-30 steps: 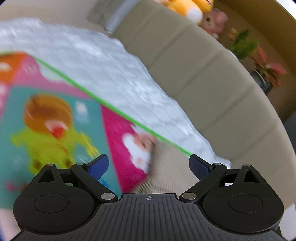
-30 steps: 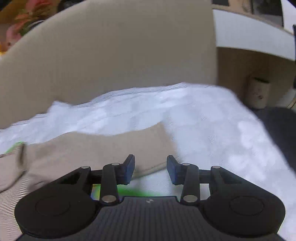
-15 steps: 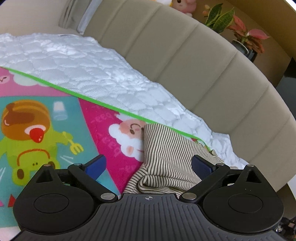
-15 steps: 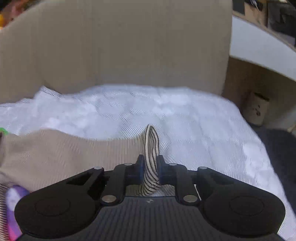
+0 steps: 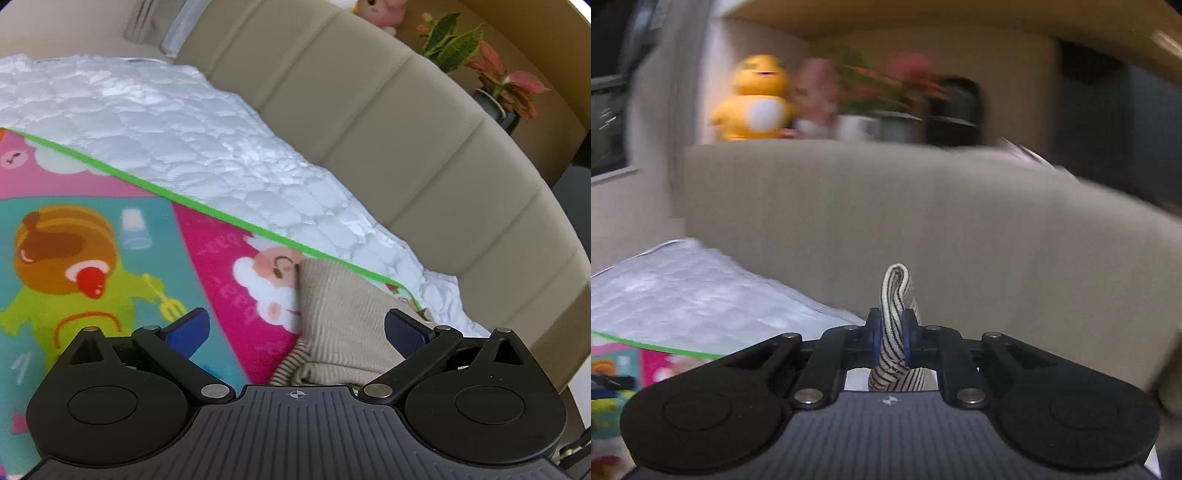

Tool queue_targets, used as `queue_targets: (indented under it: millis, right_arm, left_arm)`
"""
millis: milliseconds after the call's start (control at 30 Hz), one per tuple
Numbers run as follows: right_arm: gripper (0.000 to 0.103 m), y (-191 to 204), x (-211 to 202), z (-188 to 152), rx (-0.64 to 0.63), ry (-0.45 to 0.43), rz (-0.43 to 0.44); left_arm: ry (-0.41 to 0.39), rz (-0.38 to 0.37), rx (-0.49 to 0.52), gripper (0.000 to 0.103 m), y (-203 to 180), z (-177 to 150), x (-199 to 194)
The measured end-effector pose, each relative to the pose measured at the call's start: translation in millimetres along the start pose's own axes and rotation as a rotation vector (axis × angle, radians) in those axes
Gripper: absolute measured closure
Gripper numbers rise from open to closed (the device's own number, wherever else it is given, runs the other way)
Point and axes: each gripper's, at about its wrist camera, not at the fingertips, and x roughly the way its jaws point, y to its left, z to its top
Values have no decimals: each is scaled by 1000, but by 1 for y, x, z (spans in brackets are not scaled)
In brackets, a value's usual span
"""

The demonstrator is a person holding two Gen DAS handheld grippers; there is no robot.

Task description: Fold clothes

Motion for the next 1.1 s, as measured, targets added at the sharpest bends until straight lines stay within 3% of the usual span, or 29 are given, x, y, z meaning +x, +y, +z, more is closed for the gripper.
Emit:
queue_targets:
  millis: [167,433,533,633,767,833,1000,1100]
  right_arm:
    - [92,79,16,34,-87,12,134]
    - [92,169,53,22,-171,101,272]
    - [84,189,62,17,-187,120,305]
    - [71,164,67,-3,-140,146,274]
    - [66,124,72,-33,-65,186,220]
    - [65,103,75,-48,-28,205,193]
    - [64,50,74,-99,88,256,132]
    - [48,30,57,-148,183,275,155]
  left_arm:
    - [27,-23,-65,0,18,6,0]
    - [43,-68,-143,0,38,15,0]
    - [60,-68,-157,0,42,14,4]
    - [73,-75,-170,0,45,13,7]
    - [76,-71,-108,0,34,11,9]
    - [64,-79,-55,0,24,10,6]
    - [38,-180,99,0,-17,10,3]
    - [22,-131,267,3,-50,7,18]
